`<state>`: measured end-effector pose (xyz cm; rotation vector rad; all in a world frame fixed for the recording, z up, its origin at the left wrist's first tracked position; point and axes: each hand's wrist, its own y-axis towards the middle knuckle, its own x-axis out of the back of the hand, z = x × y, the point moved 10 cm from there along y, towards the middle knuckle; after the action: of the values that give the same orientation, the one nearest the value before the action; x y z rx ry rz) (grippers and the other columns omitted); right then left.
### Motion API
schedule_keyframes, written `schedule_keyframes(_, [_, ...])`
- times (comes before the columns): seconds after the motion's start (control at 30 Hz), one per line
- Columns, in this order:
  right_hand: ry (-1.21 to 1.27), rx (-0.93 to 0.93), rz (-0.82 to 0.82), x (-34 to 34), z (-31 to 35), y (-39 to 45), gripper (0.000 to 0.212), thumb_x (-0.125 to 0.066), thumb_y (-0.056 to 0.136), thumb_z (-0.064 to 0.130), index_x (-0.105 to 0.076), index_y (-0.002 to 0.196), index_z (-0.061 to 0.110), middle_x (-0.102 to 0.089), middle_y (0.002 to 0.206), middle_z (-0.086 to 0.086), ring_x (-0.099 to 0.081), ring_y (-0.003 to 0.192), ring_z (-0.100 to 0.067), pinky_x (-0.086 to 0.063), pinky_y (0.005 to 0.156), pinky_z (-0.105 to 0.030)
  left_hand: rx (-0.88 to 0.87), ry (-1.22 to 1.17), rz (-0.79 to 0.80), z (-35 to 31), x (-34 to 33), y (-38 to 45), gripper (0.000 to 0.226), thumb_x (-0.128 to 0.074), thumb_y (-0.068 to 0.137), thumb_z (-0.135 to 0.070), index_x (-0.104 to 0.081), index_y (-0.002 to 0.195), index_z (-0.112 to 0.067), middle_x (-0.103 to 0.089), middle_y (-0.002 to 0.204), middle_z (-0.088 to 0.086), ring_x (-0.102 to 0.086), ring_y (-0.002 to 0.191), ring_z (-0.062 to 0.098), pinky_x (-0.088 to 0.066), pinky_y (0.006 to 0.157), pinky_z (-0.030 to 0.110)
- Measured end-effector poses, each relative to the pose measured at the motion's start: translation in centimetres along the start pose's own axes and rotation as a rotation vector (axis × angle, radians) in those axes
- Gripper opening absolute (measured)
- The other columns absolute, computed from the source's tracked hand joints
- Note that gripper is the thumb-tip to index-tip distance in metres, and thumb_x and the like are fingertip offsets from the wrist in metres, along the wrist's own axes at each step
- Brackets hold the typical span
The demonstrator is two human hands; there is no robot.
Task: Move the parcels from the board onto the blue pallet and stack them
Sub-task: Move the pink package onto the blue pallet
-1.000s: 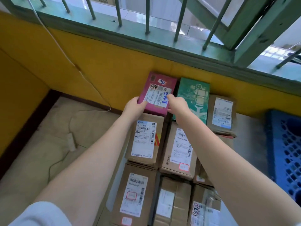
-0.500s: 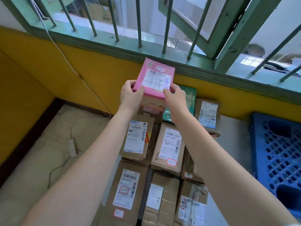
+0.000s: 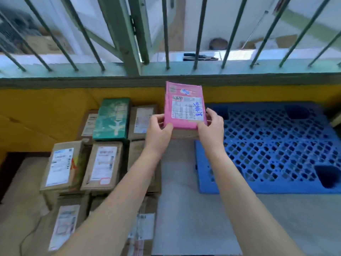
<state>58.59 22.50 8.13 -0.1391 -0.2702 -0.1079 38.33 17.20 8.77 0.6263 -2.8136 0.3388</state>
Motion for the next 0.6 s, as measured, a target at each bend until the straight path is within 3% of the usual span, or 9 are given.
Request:
schedule_keyframes(0.27, [-0.061, 0.062, 0.012, 9.9, -5.0, 6.3, 0.047, -0.059, 0.094, 0.017, -0.046, 0.139, 0.025, -0.043, 0.119, 0.015, -0.049, 0.103, 0.012, -0.043, 0.07, 0.0, 0.085, -0.033, 0.108, 1.0, -12.9, 0.1, 0.036, -0.053, 0.088, -0.004, -0.053, 0.122, -0.019, -0.061, 0.121, -0.002, -0.058, 0.107, 0.008, -0.05, 0.093, 0.029])
schedule_keyframes(0.37, [-0.132, 0.014, 0.09, 9.7, -8.2, 8.0, 0.05, -0.06, 0.094, 0.018, -0.044, 0.142, 0.023, -0.044, 0.127, 0.011, -0.05, 0.105, 0.006, -0.044, 0.086, -0.013, 0.208, 0.033, 0.213, 3.7, -15.9, 1.5, 0.055, -0.043, 0.089, 0.001, -0.044, 0.14, -0.019, -0.055, 0.132, 0.004, -0.055, 0.116, 0.018, -0.049, 0.097, 0.038])
schedule_keyframes(0.43, [-0.198, -0.049, 0.191, 9.0, -10.5, 8.7, 0.055, -0.059, 0.095, 0.021, -0.04, 0.146, 0.022, -0.042, 0.138, 0.007, -0.046, 0.117, -0.003, -0.038, 0.093, -0.023, 0.312, 0.002, 0.294, 5.5, -17.5, 1.5, 0.064, -0.041, 0.089, 0.0, -0.035, 0.148, -0.024, -0.054, 0.129, 0.002, -0.057, 0.108, 0.018, -0.051, 0.086, 0.034])
schedule_keyframes(0.5, [-0.221, -0.063, 0.241, 8.6, -11.6, 9.0, 0.055, -0.057, 0.096, 0.023, -0.038, 0.147, 0.025, -0.04, 0.134, 0.011, -0.04, 0.118, -0.004, -0.035, 0.094, -0.024, 0.321, -0.001, 0.299, 6.0, -17.9, 1.8, 0.064, -0.044, 0.089, -0.004, -0.033, 0.148, -0.028, -0.055, 0.124, -0.001, -0.058, 0.097, 0.011, -0.048, 0.077, 0.028])
schedule_keyframes(0.6, [-0.207, -0.042, 0.243, 8.0, -11.1, 9.6, 0.045, -0.053, 0.096, 0.021, -0.046, 0.14, 0.029, -0.043, 0.126, 0.014, -0.044, 0.11, -0.003, -0.039, 0.089, -0.026, 0.337, -0.003, 0.297, 6.3, -17.6, 2.3, 0.062, -0.049, 0.091, -0.012, -0.032, 0.149, -0.026, -0.053, 0.129, 0.001, -0.057, 0.095, 0.009, -0.048, 0.077, 0.027])
